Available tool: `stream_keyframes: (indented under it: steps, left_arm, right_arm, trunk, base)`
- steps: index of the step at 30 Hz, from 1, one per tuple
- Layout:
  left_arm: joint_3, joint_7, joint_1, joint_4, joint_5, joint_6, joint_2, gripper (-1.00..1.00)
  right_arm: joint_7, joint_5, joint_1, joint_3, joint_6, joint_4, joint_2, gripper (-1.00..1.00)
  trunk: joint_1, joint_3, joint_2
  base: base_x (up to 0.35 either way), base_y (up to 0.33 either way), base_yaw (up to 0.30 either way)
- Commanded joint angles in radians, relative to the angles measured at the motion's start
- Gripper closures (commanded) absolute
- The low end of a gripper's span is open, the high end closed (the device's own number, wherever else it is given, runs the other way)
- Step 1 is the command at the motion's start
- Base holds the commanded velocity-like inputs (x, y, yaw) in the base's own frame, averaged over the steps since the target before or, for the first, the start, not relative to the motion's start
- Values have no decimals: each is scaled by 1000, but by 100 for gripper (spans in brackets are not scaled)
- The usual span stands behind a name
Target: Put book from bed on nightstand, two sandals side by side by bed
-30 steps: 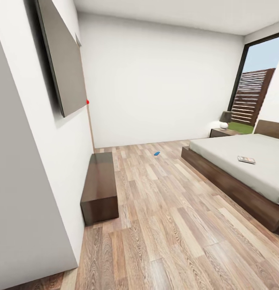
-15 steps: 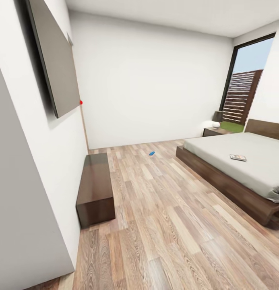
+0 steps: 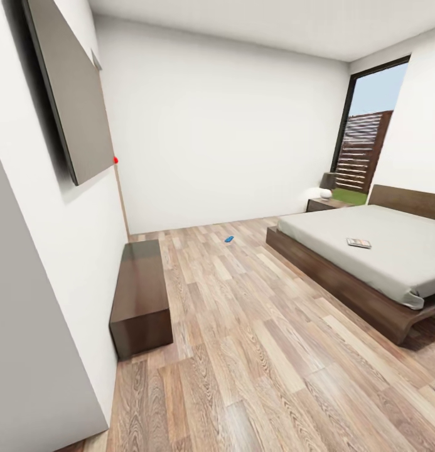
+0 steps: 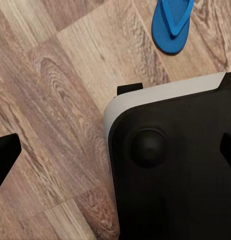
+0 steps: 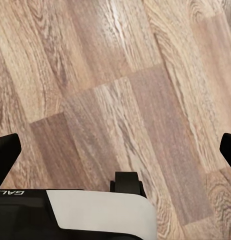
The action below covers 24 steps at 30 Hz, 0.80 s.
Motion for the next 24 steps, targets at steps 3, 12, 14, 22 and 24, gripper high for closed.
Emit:
stream_keyframes:
  steps: [3,12,14,22,24]
  left_arm:
    - [-8,6,-1,1,-1,-3,0,-100]
    - [-8,6,0,1,-1,-3,0,-100]
    - [-8,6,-1,1,-1,-2,0,-100]
    - [-8,6,-1,1,-1,-3,0,-100]
    - [-8,6,-1,1,-1,-3,0,-100]
  right_arm:
    - [1,0,-1,0,-3,1,0,-100]
    - [1,0,0,0,-3,1,0,-100]
    - [1,0,0,0,-3,1,0,-100]
    - [1,0,-1,0,-3,1,0,-100]
    - [1,0,-1,0,-3,1,0,-100]
  trunk:
    - [0,-1,-1]
    - [0,-1,-1]
    - [0,-1,-1]
    - [0,-1,-1]
    - [0,-1,-1]
  base:
    - [0,1,-23]
    - [0,1,-10]
    - [0,0,-4]
    - [0,0,-2]
    - [0,0,-1]
